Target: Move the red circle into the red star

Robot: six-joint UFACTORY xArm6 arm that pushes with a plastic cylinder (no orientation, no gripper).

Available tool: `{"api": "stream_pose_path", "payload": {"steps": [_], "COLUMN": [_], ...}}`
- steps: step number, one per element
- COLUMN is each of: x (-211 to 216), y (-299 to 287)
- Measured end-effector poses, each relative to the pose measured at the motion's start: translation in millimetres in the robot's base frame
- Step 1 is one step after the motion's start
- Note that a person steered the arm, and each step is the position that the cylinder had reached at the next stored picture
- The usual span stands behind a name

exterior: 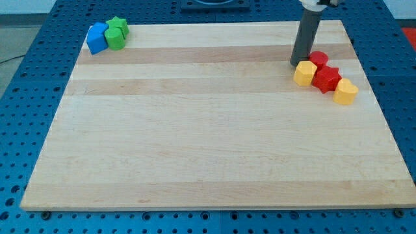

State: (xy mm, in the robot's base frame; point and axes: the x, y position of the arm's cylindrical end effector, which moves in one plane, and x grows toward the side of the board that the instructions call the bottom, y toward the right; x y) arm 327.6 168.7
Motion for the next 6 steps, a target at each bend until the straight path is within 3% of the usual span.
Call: {"api": "stream_pose_path", "payload": {"steps": [3,6], "x": [-22,-14], "y": [24,39]}}
